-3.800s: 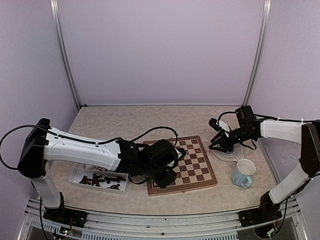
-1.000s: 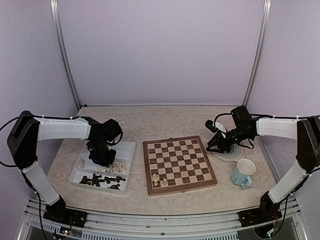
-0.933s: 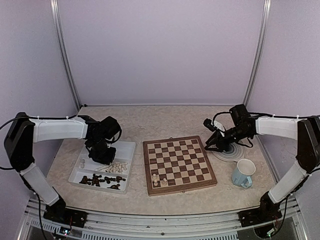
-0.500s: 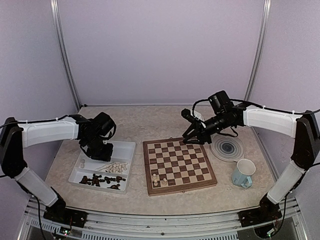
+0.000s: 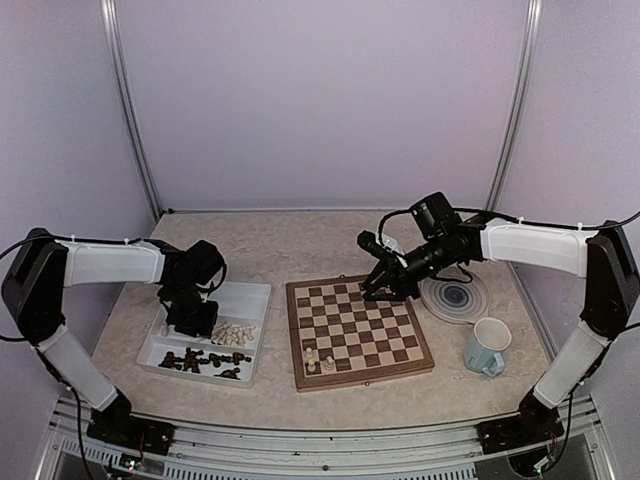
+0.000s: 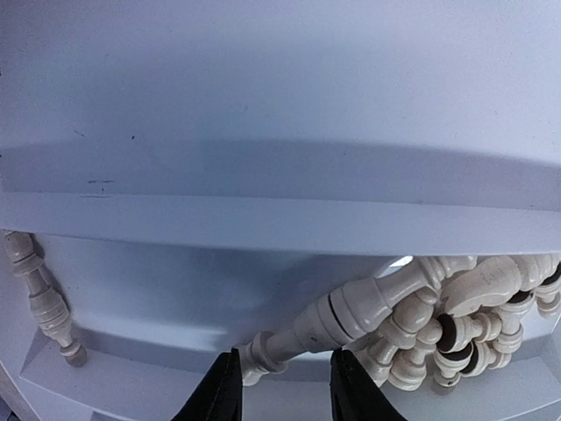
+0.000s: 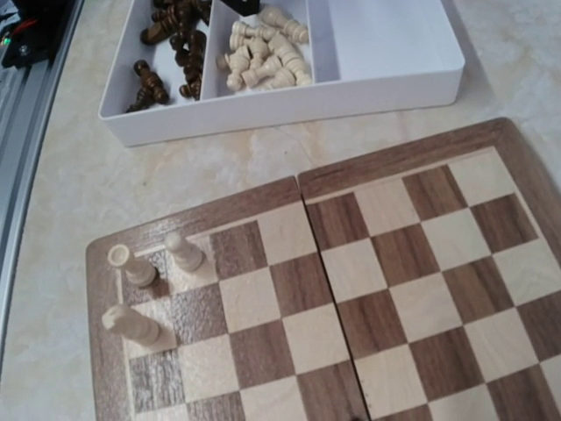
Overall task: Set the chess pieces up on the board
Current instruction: Pick up the king from the storage box.
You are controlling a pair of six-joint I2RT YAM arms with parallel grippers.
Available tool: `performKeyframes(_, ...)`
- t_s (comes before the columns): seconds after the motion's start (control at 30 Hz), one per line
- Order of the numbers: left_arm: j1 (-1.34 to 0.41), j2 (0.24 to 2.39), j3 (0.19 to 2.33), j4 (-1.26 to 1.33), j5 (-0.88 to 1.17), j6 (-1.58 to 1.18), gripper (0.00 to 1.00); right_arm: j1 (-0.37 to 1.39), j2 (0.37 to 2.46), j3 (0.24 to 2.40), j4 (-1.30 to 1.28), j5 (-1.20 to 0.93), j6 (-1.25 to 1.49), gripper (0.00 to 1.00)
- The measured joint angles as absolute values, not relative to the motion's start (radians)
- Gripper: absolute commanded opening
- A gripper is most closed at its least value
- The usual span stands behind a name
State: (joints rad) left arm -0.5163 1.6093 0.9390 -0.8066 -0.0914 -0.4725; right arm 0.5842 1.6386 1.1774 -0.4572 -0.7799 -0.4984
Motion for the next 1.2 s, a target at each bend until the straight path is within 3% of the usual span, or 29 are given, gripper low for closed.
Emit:
performKeyframes(0.17, -0.532, 1.642, 0.949, -0.802, -0.107, -0.475, 0.29, 0.584, 1.639, 1.171, -0.454, -0.778, -0.496, 0.33)
performKeyframes(0.37, -0.576, 1.69, 0.971, -0.789, -0.118, -0.466, 0.32, 0.584, 1.639, 1.17, -0.45, -0.779, -0.496, 0.34)
performKeyframes(0.53, -0.604, 1.724, 1.006, -0.793, -0.121, -0.456, 0.21, 0.584, 1.639, 1.171, -0.45, -0.78, -0.495, 0.34)
performKeyframes(0.73, -0.629, 1.731, 1.023, -0.815, -0.139, -0.455, 0.17, 0.584, 1.639, 1.171, -0.451, -0.778, -0.495, 0.33)
performKeyframes(1.2, -0.682, 1.512, 1.076, -0.861, -0.135, -0.424, 0.13, 0.601, 1.702, 1.308, -0.469, -0.853, -0.446, 0.33)
